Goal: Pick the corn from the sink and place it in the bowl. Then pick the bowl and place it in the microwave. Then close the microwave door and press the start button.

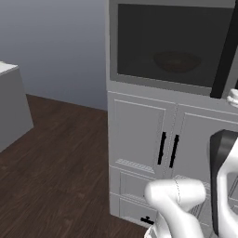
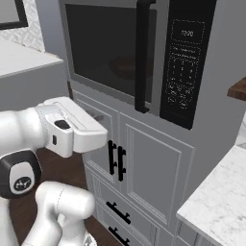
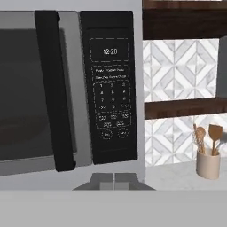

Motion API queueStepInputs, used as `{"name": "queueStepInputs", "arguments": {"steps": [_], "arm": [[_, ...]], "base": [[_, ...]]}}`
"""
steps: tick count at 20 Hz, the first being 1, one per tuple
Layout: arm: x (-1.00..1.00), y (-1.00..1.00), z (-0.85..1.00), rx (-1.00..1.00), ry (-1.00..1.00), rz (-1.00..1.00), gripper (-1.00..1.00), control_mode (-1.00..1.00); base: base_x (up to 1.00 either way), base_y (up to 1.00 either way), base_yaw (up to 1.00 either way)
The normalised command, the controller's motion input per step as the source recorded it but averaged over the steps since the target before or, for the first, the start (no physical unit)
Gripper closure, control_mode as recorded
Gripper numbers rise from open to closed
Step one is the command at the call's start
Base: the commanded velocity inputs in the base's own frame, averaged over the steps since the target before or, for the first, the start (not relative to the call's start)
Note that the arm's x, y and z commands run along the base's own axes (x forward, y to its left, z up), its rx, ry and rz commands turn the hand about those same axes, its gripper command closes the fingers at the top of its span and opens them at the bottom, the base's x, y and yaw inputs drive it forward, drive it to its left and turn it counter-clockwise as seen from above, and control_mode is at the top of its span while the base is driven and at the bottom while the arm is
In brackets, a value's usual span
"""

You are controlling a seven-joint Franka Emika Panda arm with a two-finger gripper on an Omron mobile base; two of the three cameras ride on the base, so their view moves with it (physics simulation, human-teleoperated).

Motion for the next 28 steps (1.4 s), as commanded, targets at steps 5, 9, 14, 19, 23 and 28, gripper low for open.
{"name": "queueStepInputs", "arguments": {"steps": [5, 9, 14, 19, 23, 28], "arm": [[0.25, -0.09, 0.00, -0.04, -0.04, 0.02, 1.00, -1.00], [0.15, -0.12, -0.09, 0.03, -0.05, 0.13, 1.00, -1.00], [0.11, -0.28, -0.03, 0.02, -0.03, 0.14, 1.00, -1.00], [0.06, -0.10, -0.01, 0.00, -0.01, 0.10, 1.00, -1.00], [0.03, -0.25, 0.00, 0.00, 0.00, 0.06, 1.00, -1.00], [0.09, -0.30, 0.00, 0.00, 0.00, 0.00, 1.00, -1.00]], "base": [[0.00, 0.00, 0.00], [0.00, 0.00, 0.00], [0.00, 0.00, 0.00], [0.00, 0.00, 0.00], [0.00, 0.00, 0.00], [0.00, 0.00, 0.00]]}}
